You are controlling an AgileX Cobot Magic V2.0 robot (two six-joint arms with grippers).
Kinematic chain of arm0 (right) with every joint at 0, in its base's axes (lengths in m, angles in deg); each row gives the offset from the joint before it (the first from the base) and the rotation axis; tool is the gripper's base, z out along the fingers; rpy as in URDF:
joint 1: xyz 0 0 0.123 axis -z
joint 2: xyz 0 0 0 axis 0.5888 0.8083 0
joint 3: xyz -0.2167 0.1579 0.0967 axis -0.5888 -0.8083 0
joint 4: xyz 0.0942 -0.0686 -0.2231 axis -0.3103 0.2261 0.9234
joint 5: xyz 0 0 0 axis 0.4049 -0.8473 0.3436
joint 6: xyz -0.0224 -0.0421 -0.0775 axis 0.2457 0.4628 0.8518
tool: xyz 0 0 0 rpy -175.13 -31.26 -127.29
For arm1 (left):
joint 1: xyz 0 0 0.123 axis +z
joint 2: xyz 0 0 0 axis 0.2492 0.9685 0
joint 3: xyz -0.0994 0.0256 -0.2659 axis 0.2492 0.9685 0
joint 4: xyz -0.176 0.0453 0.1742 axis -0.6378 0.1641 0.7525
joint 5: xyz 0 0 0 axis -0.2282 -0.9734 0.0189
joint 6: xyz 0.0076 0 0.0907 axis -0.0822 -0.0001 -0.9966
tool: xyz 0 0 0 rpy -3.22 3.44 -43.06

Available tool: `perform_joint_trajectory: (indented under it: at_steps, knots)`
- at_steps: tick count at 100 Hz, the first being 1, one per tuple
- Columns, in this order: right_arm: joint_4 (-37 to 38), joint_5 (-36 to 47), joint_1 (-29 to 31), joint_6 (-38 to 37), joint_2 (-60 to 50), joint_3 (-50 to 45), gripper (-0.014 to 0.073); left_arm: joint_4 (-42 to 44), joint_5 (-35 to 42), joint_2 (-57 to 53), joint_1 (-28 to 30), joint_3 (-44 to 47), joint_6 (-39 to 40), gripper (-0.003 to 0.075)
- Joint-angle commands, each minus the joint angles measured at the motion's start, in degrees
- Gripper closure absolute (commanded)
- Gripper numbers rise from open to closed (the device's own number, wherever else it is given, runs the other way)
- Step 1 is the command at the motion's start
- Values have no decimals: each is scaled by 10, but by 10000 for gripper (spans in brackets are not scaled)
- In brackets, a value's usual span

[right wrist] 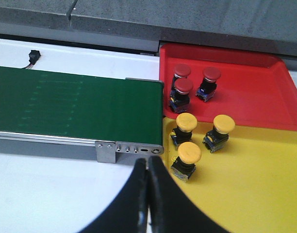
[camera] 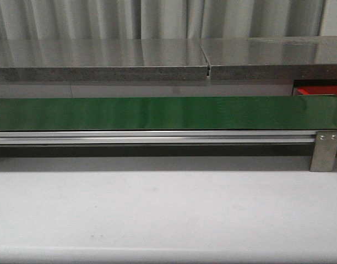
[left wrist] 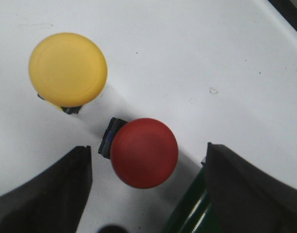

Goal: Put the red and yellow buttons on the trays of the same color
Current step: 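Lower the left gripper onto the loose red mushroom button, grasp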

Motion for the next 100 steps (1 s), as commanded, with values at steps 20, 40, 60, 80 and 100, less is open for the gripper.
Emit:
perform_joint_trajectory:
  at_steps: [20,40,60,80,100]
  knots:
    - [-2,38,2,7,2,13,668,-21,41,-11,2,-18,7,227]
    - [-2,38,2,7,2,13,668,-29,46,-1,2,-18,7,277]
    - [-2,38,2,7,2,13,668,-30,52,-1,2,-18,7,483]
    - [-2,38,2,7,2,13,668,-30,55,-6,2,-18,7,519]
    - [-2,38,2,7,2,13,668,-25,43,-27,2,-18,-12,519]
